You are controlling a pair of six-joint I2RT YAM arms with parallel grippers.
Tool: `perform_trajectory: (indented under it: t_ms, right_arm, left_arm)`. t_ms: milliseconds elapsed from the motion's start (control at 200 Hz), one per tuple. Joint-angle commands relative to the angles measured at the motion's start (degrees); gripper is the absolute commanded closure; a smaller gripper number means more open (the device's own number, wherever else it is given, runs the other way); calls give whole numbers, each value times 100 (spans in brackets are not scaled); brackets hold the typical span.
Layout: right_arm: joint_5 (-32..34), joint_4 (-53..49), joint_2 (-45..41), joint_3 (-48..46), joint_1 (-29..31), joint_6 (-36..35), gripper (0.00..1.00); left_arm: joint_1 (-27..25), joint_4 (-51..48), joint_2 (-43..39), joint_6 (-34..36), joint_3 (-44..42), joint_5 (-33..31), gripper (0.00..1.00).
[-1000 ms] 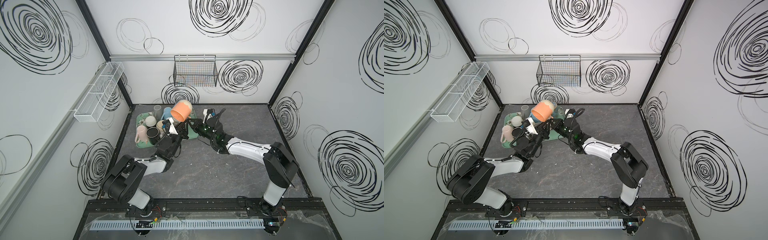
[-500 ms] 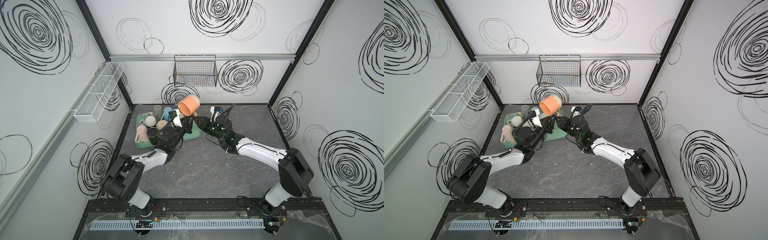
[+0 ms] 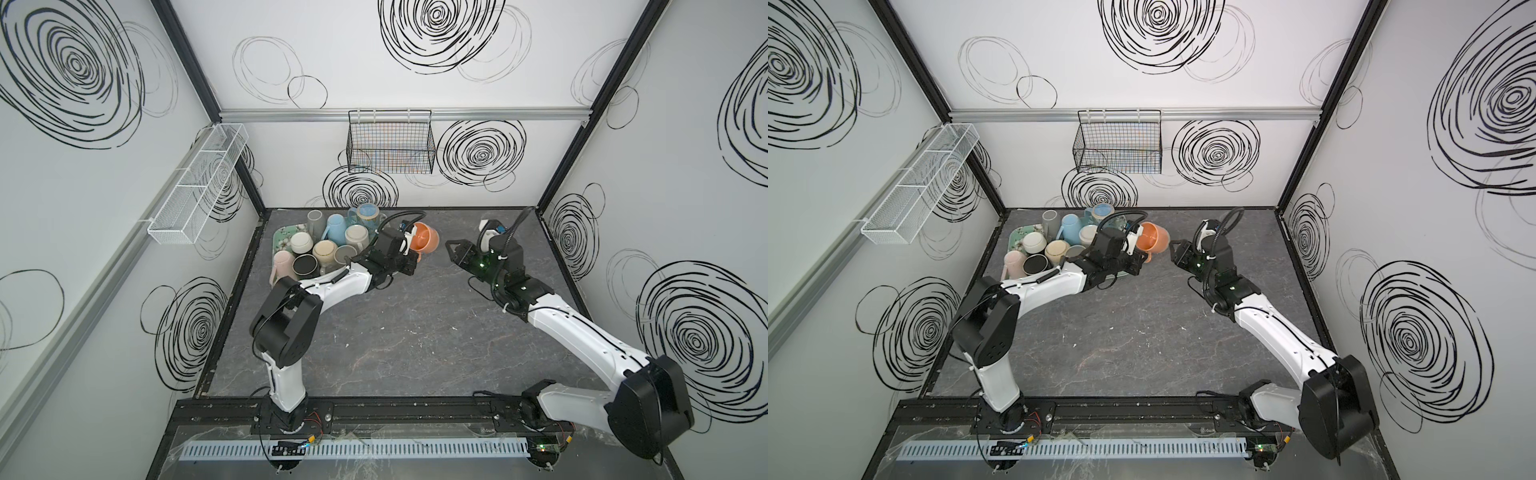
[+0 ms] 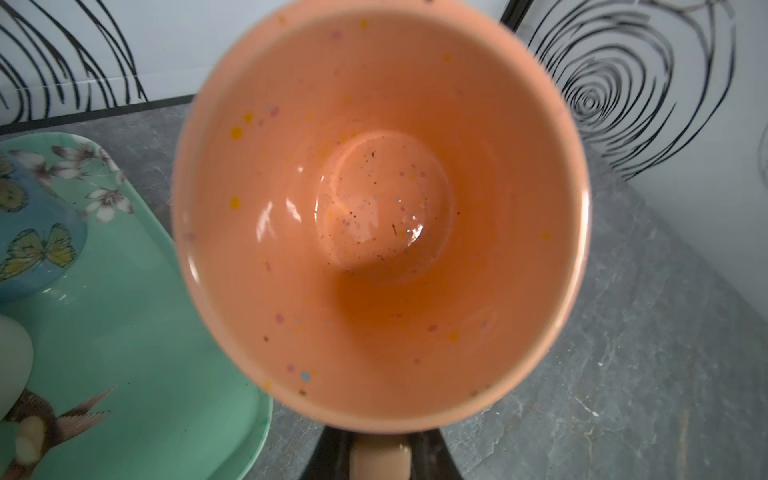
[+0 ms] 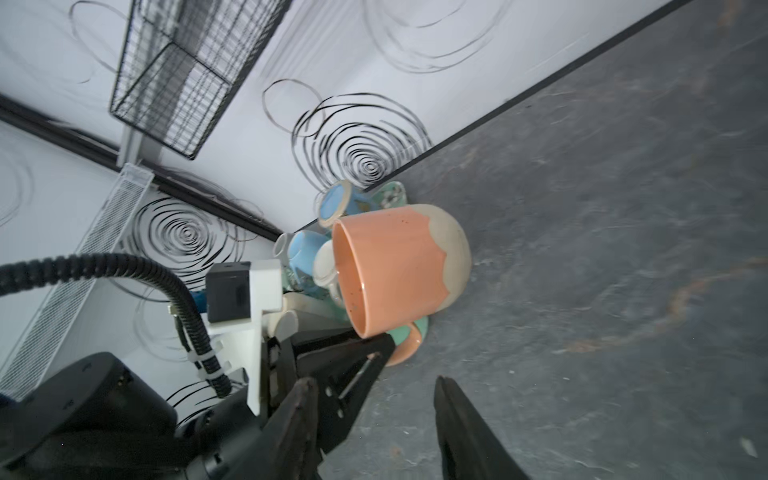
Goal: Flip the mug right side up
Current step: 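Hold the upright peach mug with the left gripper while the right gripper withdraws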
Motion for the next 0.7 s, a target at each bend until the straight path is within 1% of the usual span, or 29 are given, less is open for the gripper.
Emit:
perform_trajectory:
  t_ms: [0, 100, 245, 330, 415, 495, 570, 580, 610, 695]
  right_arm:
    - [-71, -535, -567, -330, -347, -276, 50]
    - [-67, -758, -981, -546, -580, -346, 49]
    - [50, -1189, -1472, -730, -714, -447, 48]
    - [145, -1329, -1750, -868, -752, -478, 48]
    - [272, -1411, -2030, -1006, -783, -508, 47]
    - [352, -1516, -2250, -1080, -811, -546, 47]
    - [407, -1666, -2393, -1082, -836, -624, 46]
    - [418, -1690, -2406, -1081, -839, -637, 46]
    - [452, -1755, -2451, -1081, -842, -666, 46]
    - [500, -1852, -2552, -1106, -868, -724, 45]
  left_arm:
    - [58, -1108, 401, 1119, 1196, -171, 100]
    - [49, -2095, 1032, 1758, 2228, -355, 100]
    - [34, -3373, 1925, 2566, 3700, -421, 100]
    - [14, -3818, 2346, 2899, 4396, -536, 100]
    - [-25, -4109, 2720, 3127, 5035, -827, 100]
    - [-21, -4238, 2984, 3351, 5443, -936, 100]
    - [-16, -4246, 3113, 3578, 5604, -984, 100]
    - [-20, -4247, 3124, 3609, 5613, -991, 97]
    - [-21, -4221, 3144, 3687, 5620, -1019, 92]
    - [-19, -4202, 3185, 3883, 5625, -1075, 85]
